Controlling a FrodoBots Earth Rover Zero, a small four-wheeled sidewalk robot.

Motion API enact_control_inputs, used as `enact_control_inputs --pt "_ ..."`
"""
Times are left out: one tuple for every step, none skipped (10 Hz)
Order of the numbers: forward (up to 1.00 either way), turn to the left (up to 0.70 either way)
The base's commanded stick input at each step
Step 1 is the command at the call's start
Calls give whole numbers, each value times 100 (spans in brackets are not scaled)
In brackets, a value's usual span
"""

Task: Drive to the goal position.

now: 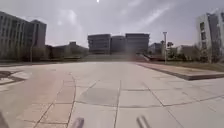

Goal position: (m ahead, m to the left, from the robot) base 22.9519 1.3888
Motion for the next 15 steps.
enact_control_inputs --pt "70 0" --pt "70 0" --pt "70 0" --pt "70 0" --pt "70 0" --pt "70 0" --pt "70 0" --pt "70 27" --pt "70 27" --pt "70 27" --pt "70 8" --pt "70 0" --pt "70 0" --pt "70 0" --pt "70 0"
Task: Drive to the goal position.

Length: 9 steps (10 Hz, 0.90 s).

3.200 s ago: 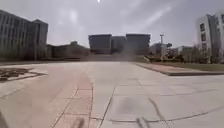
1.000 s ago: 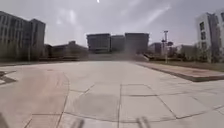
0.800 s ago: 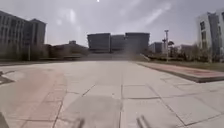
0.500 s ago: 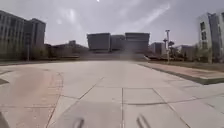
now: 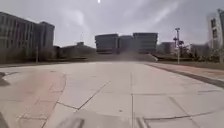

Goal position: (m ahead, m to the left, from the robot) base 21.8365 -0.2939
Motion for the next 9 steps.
enact_control_inputs --pt "70 0" --pt "70 0" --pt "70 0" --pt "70 0" --pt "70 0" --pt "70 0" --pt "70 0" --pt "70 0" --pt "70 0"
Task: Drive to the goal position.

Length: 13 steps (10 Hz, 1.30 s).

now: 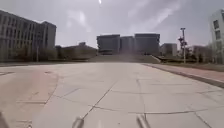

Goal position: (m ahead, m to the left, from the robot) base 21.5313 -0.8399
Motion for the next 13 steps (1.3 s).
enact_control_inputs --pt "70 0" --pt "70 0" --pt "70 0" --pt "70 0" --pt "70 0" --pt "70 0" --pt "70 0" --pt "70 0" --pt "70 0" --pt "70 0" --pt "70 0" --pt "70 0" --pt "70 0"
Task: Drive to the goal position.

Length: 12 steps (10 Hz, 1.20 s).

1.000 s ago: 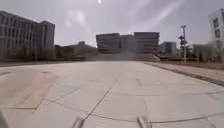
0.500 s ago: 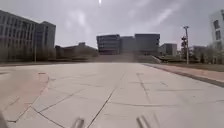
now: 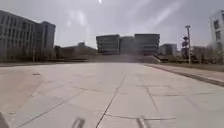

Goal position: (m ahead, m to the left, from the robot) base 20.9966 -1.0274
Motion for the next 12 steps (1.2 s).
enact_control_inputs --pt "70 0" --pt "70 0" --pt "70 0" --pt "70 0" --pt "70 0" --pt "70 0" --pt "70 0" --pt "70 0" --pt "70 0" --pt "70 0" --pt "70 0" --pt "70 0"
